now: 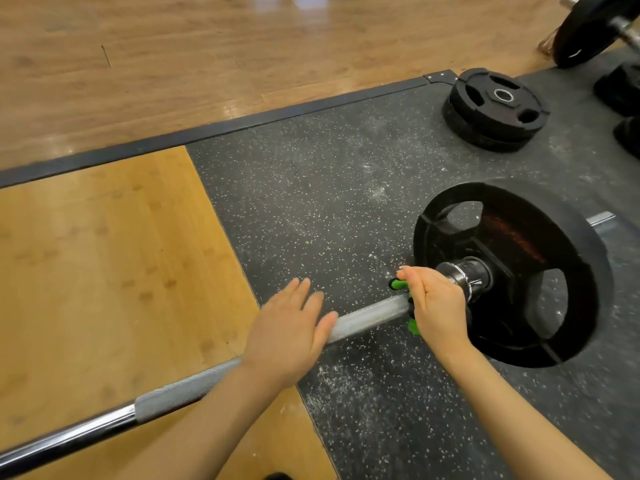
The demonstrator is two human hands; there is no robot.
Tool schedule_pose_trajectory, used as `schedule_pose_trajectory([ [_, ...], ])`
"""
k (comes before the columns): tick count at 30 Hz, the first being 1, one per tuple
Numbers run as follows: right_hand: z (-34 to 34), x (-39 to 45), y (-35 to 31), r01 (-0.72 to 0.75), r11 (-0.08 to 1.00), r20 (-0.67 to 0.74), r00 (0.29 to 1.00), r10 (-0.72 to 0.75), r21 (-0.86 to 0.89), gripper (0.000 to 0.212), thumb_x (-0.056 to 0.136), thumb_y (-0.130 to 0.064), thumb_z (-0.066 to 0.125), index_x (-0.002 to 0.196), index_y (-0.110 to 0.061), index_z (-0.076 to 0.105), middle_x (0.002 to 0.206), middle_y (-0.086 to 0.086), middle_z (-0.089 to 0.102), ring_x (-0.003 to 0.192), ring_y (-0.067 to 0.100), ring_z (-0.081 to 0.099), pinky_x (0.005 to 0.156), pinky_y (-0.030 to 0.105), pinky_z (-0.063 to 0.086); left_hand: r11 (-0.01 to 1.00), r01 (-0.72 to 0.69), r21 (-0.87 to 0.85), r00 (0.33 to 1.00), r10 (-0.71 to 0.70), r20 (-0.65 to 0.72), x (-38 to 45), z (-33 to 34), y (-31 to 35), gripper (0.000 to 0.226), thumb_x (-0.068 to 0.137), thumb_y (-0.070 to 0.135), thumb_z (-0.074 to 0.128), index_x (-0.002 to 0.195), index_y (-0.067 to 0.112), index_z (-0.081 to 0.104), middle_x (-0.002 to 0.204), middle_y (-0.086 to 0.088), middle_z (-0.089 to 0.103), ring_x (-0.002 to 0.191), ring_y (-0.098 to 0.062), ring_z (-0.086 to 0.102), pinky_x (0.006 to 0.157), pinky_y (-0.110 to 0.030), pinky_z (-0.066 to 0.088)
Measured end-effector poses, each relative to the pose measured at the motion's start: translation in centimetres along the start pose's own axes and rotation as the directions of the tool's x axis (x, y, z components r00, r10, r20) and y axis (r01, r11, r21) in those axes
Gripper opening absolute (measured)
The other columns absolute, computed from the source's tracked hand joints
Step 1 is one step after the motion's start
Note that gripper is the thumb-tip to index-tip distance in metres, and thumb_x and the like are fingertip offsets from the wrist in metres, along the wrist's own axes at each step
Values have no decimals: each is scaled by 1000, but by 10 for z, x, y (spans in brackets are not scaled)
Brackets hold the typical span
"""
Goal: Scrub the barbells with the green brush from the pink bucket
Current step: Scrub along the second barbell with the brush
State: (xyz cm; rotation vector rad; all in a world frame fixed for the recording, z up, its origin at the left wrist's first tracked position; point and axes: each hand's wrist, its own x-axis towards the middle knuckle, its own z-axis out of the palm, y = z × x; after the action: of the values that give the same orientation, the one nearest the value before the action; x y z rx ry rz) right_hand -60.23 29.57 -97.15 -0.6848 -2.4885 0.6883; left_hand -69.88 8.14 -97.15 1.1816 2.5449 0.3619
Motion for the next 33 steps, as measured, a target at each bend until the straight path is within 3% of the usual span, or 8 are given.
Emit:
schedule_pose_trajectory([
  [2, -4, -2, -3, 29, 1000, 0, 1000, -29, -7, 33, 97, -21, 46, 84, -7, 73, 83, 0, 72, 76, 18, 65, 70, 40, 55, 997, 79, 18, 997, -78, -22, 6, -5, -4, 97, 77, 61, -21, 148, 21, 31, 159, -4, 19, 147, -20, 12, 118, -34, 11],
  [4, -5, -3, -9, 98, 995, -13, 995, -98, -12, 40, 97, -26, 41, 81, -7, 72, 82, 1, 72, 78, 15, 63, 74, 33, 51, 989, 142, 43, 990, -141, -21, 7, -7, -9, 95, 77, 57, -20, 147, 21, 34, 158, -4, 21, 147, -21, 14, 118, -35, 14],
  [7, 5, -8, -26, 233, 972, 24, 972, -233, 5, 42, 98, -29, 42, 78, -7, 72, 81, 3, 71, 83, 12, 57, 78, 22, 42, 983, 182, -22, 983, -182, -16, 2, -3, -9, 72, 96, 53, -1, 137, 20, 48, 154, -5, 33, 144, -21, 24, 116, -35, 23],
  [12, 29, -21, -27, 315, 945, 199, 936, -292, -93, 62, 104, -47, 22, 78, -14, 67, 75, -4, 65, 72, 17, 60, 67, 38, 49, 999, 31, 21, 992, -28, -122, -8, 0, -5, 50, 96, 39, 27, 95, 15, 70, 112, -7, 69, 107, -24, 65, 84, -37, 53],
  [21, -4, -27, 19, 587, 803, 285, 790, -543, -99, 54, 105, -36, 27, 89, -10, 72, 88, -2, 70, 78, 20, 65, 69, 37, 55, 992, -67, 105, 985, 83, -155, -10, 7, -3, 46, 94, 34, 32, 93, 10, 71, 109, -11, 70, 108, -29, 65, 90, -43, 53],
  [24, -19, -20, 32, 604, 777, 240, 792, -561, -177, 57, 105, -36, 26, 92, -7, 74, 90, 1, 71, 81, 20, 67, 73, 34, 56, 990, -76, 116, 979, 96, -180, -11, 7, -3, 46, 94, 34, 32, 92, 10, 71, 108, -11, 70, 108, -29, 65, 90, -43, 53],
  [28, -19, -13, 30, 536, 814, 216, 842, -495, -226, 61, 105, -37, 24, 79, -9, 72, 77, 0, 69, 69, 20, 64, 61, 36, 56, 989, -90, 122, 972, 113, -204, -10, 10, -3, 47, 95, 35, 32, 93, 10, 71, 109, -11, 70, 107, -28, 65, 91, -42, 53],
  [33, 17, -33, -1, 632, 762, 261, 766, -588, -138, 55, 105, -38, 29, 82, -10, 71, 81, 0, 69, 71, 21, 64, 61, 34, 54, 990, -85, 114, 969, 109, -222, -7, 13, -5, 47, 95, 35, 32, 92, 9, 70, 110, -12, 70, 107, -29, 65, 91, -43, 53],
])
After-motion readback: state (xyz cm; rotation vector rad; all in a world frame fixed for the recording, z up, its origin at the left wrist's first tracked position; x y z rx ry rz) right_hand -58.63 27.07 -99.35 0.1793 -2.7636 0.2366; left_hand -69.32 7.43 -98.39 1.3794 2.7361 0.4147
